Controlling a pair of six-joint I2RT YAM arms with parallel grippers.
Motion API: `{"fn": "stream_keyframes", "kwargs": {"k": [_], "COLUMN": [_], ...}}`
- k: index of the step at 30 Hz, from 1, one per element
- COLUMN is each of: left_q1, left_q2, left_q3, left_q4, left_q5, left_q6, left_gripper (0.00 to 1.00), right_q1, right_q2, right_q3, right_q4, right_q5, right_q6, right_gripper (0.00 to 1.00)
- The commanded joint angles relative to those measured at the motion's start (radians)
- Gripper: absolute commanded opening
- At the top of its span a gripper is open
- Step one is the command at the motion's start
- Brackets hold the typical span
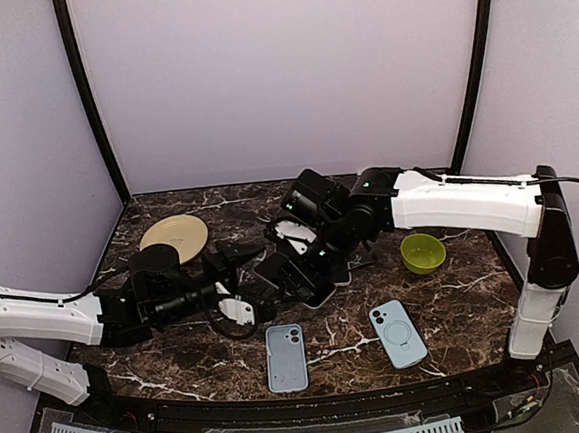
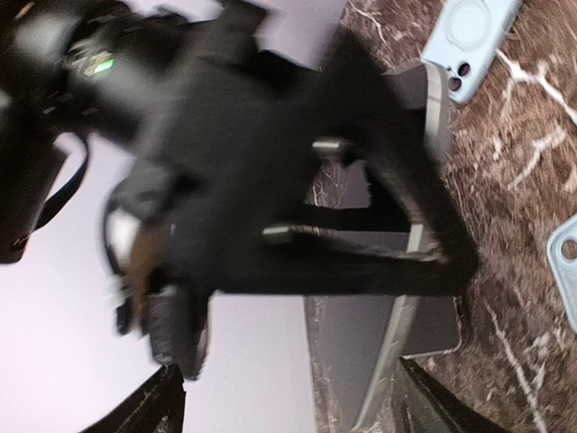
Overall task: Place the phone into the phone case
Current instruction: Pass from the left arm to the right, then move the phone case to the center of the board.
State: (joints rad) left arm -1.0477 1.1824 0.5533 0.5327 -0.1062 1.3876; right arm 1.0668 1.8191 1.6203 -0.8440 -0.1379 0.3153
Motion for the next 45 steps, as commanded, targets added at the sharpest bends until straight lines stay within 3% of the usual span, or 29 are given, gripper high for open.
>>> {"fn": "stream_keyframes", "kwargs": {"k": [1,4,6,8,12,16,20,27,33,35,38,42,45], "left_q1": [-0.005,-0.005,-0.003,-0.002,0.011,0.06,0.107,0.114,0.095,0.092,0.088,0.068,0.059], "left_q2": [0.0,0.043,0.091,0.158,0.307,0.444,0.538,0.687,0.735,0.747,0.782,0.783,0.773], "left_q3": [0.147,0.269,0.341,0.389,0.46,0.551,0.599,0.672,0.704,0.697,0.718,0.714,0.716], "left_q4": [-0.263,-0.554,-0.738,-0.835,-0.919,-1.001,-0.991,-1.001,-1.081,-1.076,-1.102,-1.123,-1.111], "left_q5": [0.004,0.042,0.164,0.253,0.278,0.372,0.353,0.337,0.326,0.287,0.286,0.269,0.162], "left_q6": [-0.325,-0.607,-0.744,-0.875,-1.033,-1.064,-1.045,-1.056,-1.068,-1.073,-1.091,-1.155,-1.222], "left_gripper": [0.87,0.89,0.89,0.86,0.79,0.77,0.76,0.57,0.52,0.44,0.23,0.09,0.01], "right_q1": [-0.045,-0.072,-0.084,-0.095,-0.12,-0.158,-0.172,-0.179,-0.191,-0.195,-0.195,-0.197,-0.198], "right_q2": [-0.092,-0.17,-0.22,-0.269,-0.346,-0.41,-0.452,-0.532,-0.595,-0.597,-0.598,-0.604,-0.603], "right_q3": [-0.136,-0.264,-0.352,-0.426,-0.551,-0.653,-0.714,-0.795,-0.823,-0.819,-0.814,-0.809,-0.798], "right_q4": [0.109,0.185,0.232,0.267,0.327,0.401,0.425,0.468,0.485,0.485,0.488,0.484,0.484], "right_q5": [0.085,0.107,0.155,0.217,0.278,0.261,0.244,0.219,0.219,0.214,0.195,0.202,0.223], "right_q6": [0.088,0.133,0.161,0.18,0.183,0.161,0.12,0.066,0.026,0.012,-0.004,-0.015,-0.026], "right_gripper": [0.22,0.17,0.12,0.09,0.08,0.09,0.09,0.09,0.09,0.09,0.09,0.08,0.07]}}
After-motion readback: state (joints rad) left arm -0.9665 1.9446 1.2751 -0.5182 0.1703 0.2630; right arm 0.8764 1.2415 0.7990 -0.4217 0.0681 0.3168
